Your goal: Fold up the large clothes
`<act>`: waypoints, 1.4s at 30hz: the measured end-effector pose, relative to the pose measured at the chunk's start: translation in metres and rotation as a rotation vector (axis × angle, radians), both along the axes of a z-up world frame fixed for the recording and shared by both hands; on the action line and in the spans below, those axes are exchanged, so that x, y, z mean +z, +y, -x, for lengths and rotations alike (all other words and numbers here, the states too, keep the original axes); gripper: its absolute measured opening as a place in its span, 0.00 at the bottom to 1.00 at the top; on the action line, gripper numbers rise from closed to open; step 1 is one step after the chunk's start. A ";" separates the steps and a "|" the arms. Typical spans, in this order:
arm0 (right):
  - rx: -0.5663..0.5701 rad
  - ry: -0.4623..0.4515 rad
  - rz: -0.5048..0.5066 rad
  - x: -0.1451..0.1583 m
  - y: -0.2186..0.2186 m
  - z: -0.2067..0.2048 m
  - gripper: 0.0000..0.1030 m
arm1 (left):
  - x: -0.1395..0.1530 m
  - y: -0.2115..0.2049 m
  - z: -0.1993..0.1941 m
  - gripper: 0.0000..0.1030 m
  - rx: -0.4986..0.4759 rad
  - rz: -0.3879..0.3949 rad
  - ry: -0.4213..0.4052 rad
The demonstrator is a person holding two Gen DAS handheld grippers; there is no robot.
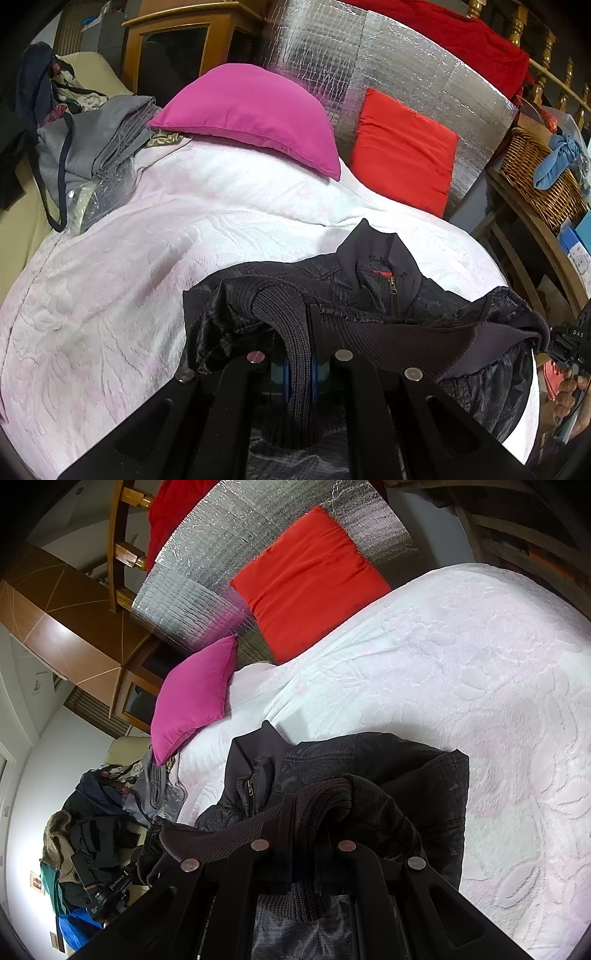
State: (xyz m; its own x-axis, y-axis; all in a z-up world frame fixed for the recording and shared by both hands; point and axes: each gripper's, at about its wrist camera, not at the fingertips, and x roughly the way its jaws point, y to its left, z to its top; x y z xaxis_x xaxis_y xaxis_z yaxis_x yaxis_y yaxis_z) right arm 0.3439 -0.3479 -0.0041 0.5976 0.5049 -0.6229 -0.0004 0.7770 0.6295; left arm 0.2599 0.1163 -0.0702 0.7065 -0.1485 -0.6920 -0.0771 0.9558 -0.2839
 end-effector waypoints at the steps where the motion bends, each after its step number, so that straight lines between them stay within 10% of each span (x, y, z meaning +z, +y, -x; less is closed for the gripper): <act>1: 0.001 -0.003 0.002 0.002 0.000 0.000 0.07 | 0.001 0.000 -0.001 0.08 -0.001 -0.001 0.000; 42: 0.017 0.121 0.020 -0.034 0.004 -0.088 0.07 | -0.039 0.009 -0.083 0.08 -0.009 0.013 0.136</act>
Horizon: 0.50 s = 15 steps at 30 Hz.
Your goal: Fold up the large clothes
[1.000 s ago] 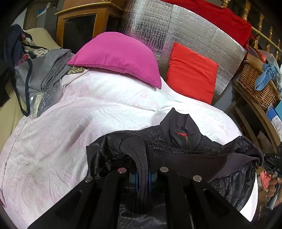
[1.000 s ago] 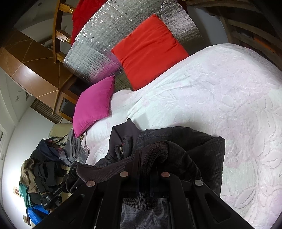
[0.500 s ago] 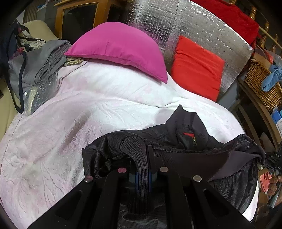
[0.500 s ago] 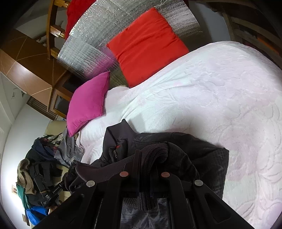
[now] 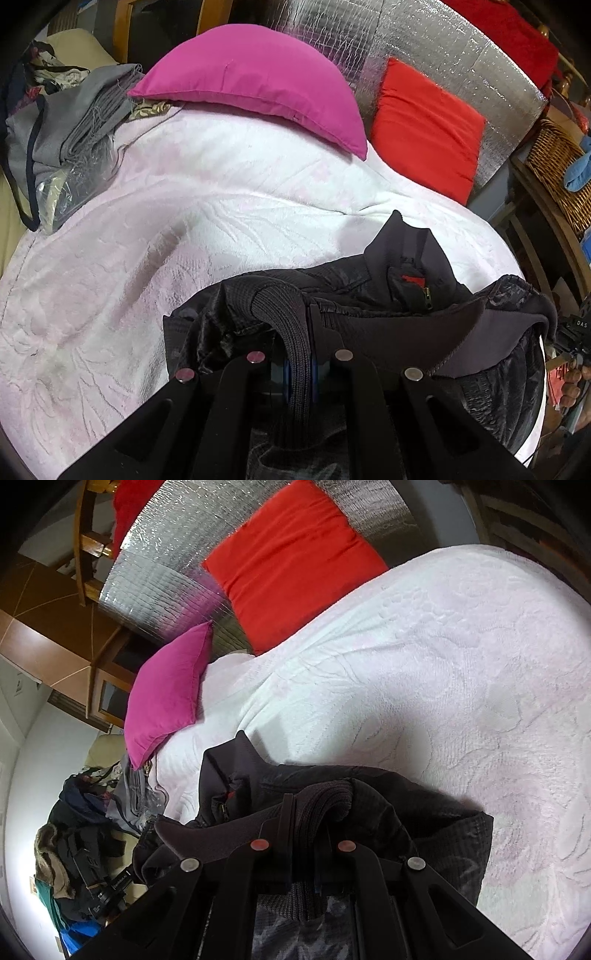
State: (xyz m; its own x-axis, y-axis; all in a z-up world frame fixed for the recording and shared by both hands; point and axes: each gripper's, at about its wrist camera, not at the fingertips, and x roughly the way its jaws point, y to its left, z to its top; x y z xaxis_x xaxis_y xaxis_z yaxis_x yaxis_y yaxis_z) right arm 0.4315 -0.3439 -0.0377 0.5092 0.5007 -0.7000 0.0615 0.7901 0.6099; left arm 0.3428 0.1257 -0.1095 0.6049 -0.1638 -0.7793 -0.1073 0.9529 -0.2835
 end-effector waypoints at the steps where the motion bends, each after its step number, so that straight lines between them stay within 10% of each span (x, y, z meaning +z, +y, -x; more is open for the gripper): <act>1: 0.000 0.003 -0.001 -0.001 0.000 -0.001 0.07 | -0.001 0.001 -0.001 0.08 0.000 0.003 0.002; 15: -0.009 0.032 -0.005 -0.011 -0.004 -0.014 0.07 | -0.004 -0.003 -0.019 0.08 -0.009 -0.018 0.018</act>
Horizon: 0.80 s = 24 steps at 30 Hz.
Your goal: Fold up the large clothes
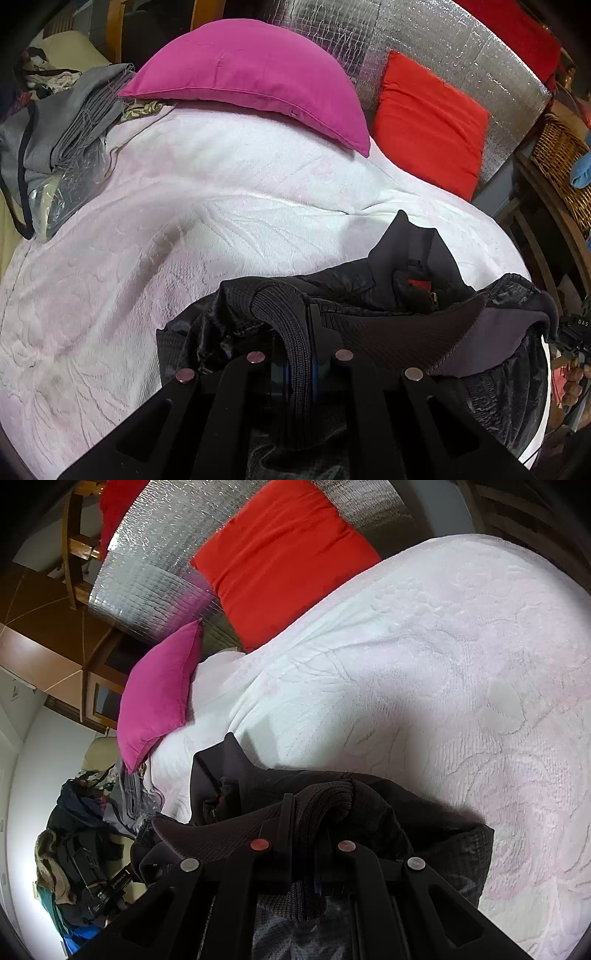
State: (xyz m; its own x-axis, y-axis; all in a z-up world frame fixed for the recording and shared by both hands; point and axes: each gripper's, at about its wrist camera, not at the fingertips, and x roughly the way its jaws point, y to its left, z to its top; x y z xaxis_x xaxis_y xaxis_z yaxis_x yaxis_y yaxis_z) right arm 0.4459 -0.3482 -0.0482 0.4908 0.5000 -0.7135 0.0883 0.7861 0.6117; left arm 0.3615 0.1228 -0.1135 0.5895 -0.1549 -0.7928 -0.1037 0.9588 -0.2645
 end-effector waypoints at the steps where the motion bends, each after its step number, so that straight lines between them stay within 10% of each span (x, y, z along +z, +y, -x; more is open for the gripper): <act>1: 0.000 0.000 0.002 0.000 0.001 -0.002 0.07 | -0.001 0.000 -0.001 0.08 0.001 -0.002 0.002; 24: -0.011 0.001 -0.002 -0.003 0.007 -0.034 0.07 | -0.007 0.002 -0.035 0.08 -0.002 -0.019 0.013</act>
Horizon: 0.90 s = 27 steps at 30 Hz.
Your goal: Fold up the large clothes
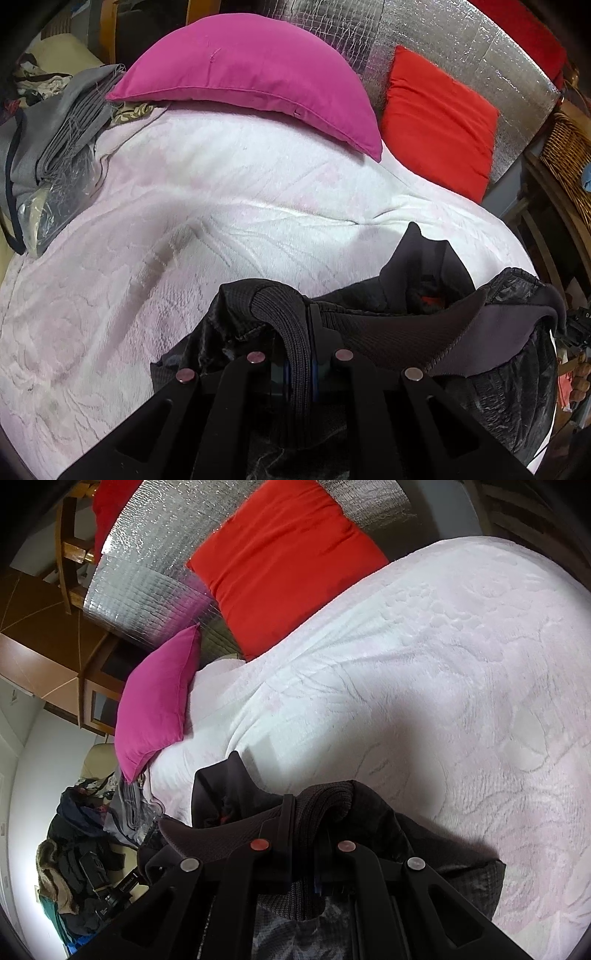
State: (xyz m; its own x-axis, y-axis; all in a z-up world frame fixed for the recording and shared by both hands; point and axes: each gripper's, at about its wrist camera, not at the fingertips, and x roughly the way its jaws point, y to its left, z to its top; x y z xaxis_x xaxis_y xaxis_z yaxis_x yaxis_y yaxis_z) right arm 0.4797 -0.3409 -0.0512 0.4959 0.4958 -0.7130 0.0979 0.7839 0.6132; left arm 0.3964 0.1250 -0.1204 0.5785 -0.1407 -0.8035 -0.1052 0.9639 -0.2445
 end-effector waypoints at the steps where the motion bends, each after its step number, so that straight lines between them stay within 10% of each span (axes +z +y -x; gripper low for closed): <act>1: -0.003 0.003 -0.002 -0.002 0.000 -0.001 0.07 | 0.000 -0.001 -0.002 0.08 0.000 -0.004 -0.001; 16: -0.050 0.042 -0.130 -0.026 -0.011 -0.008 0.11 | -0.015 0.006 -0.018 0.13 0.066 0.075 0.035; 18: -0.050 0.029 -0.144 -0.024 -0.013 -0.007 0.16 | -0.013 0.010 -0.018 0.13 0.069 0.105 0.039; 20: -0.070 0.002 -0.162 -0.018 -0.017 -0.004 0.44 | -0.010 0.013 -0.017 0.16 0.072 0.140 0.040; 22: -0.099 -0.027 -0.190 -0.011 -0.023 -0.001 0.83 | -0.008 0.017 -0.016 0.29 0.079 0.193 0.038; 27: -0.100 -0.069 -0.165 0.011 -0.024 0.005 0.83 | 0.003 0.045 -0.008 0.80 0.219 0.379 -0.032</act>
State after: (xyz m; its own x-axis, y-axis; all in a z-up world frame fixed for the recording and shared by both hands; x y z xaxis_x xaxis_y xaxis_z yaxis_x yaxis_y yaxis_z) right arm 0.4745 -0.3653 -0.0406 0.5935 0.5489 -0.5886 0.1237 0.6605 0.7406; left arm 0.4042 0.1700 -0.1175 0.6516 -0.2929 -0.6997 -0.2838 0.7613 -0.5830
